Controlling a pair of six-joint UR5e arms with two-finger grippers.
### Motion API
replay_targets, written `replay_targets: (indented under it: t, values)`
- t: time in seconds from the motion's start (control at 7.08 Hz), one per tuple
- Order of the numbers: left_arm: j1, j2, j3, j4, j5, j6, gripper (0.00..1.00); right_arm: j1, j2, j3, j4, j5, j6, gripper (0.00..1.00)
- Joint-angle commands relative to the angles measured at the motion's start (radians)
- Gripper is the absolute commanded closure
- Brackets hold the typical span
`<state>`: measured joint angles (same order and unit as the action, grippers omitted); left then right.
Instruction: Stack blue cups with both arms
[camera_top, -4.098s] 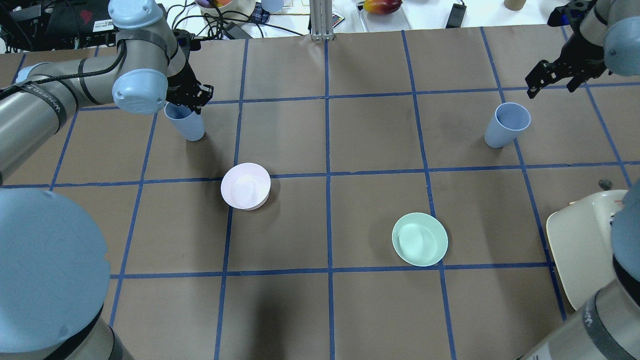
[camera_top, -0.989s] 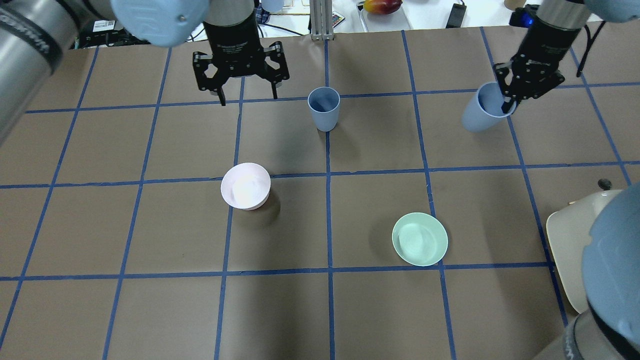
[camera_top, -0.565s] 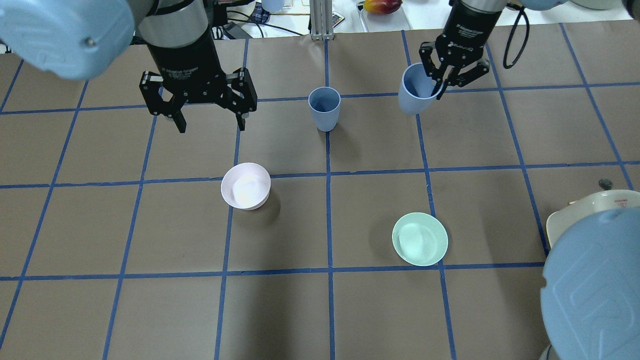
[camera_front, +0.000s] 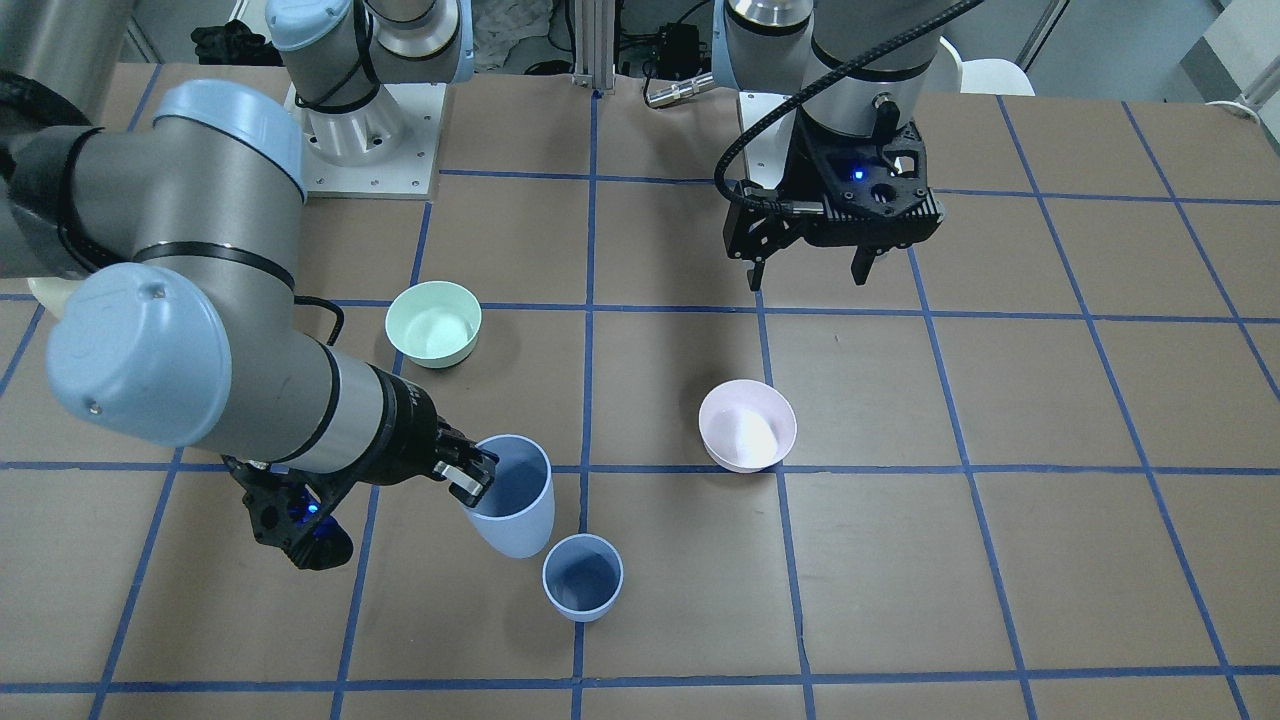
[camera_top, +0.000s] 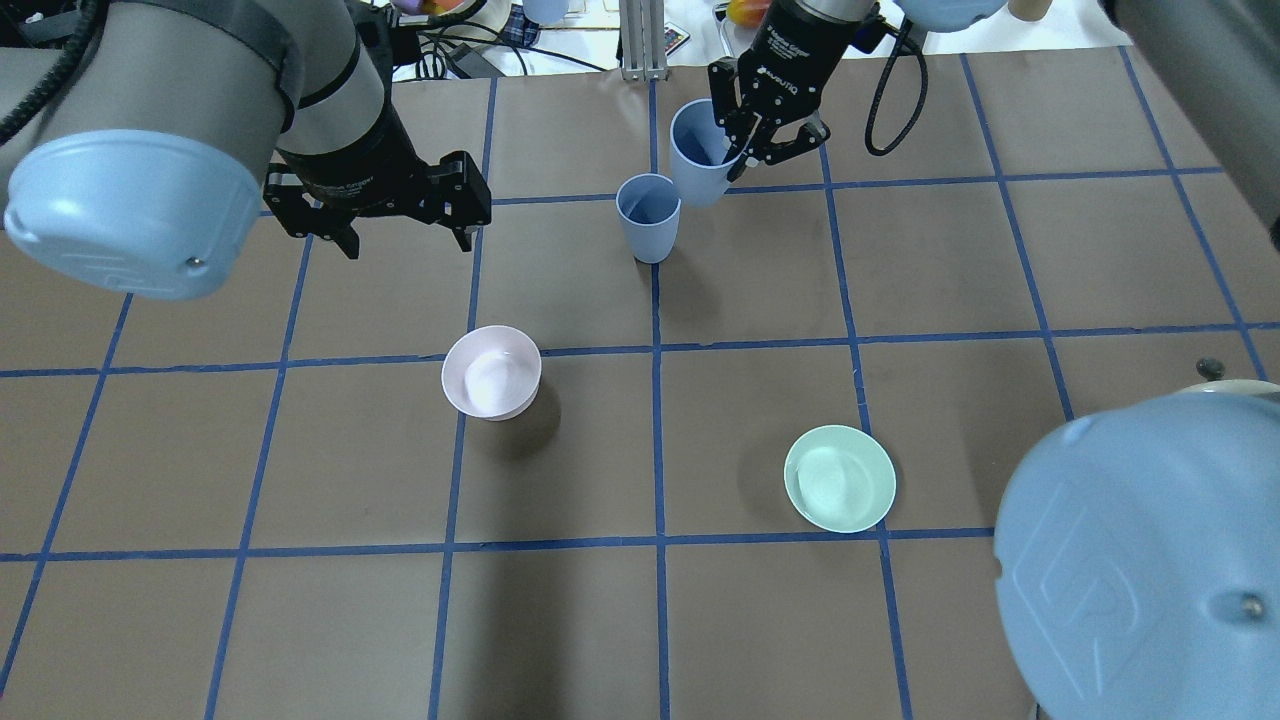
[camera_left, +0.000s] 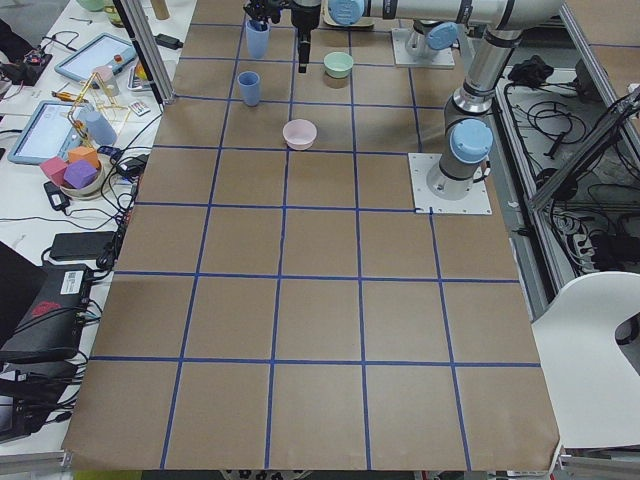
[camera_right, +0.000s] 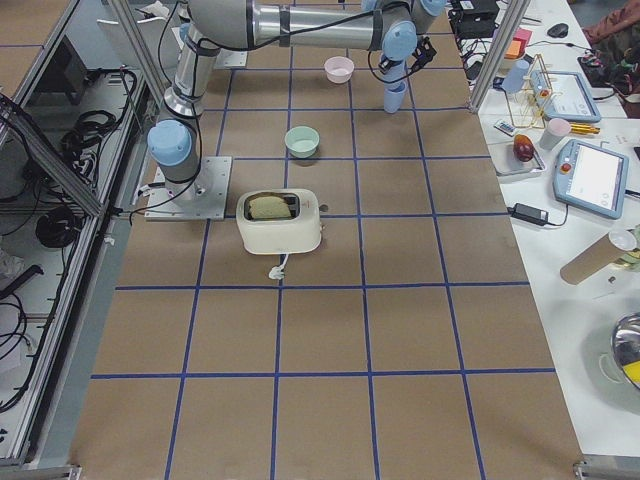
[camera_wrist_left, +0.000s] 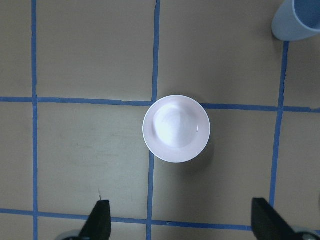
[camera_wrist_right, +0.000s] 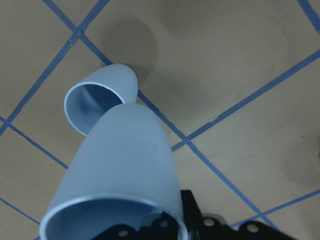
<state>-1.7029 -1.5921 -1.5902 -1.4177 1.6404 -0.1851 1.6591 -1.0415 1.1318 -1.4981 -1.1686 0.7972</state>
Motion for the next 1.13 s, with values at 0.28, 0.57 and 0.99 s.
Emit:
replay_targets:
  t: [0.28,0.57,0.99]
  values:
    - [0.008,-0.02,0.065,-0.038,-0.002,-0.019,0.0,0.021,0.081,-0.024,-0.123,0.073,0.163,1.0]
    - [0.006,-0.02,0.065,-0.035,-0.001,-0.019,0.0,0.022,0.098,-0.023,-0.128,0.072,0.178,1.0]
    - [0.008,-0.019,0.065,-0.037,-0.001,-0.019,0.0,0.042,0.101,-0.02,-0.114,0.072,0.194,1.0]
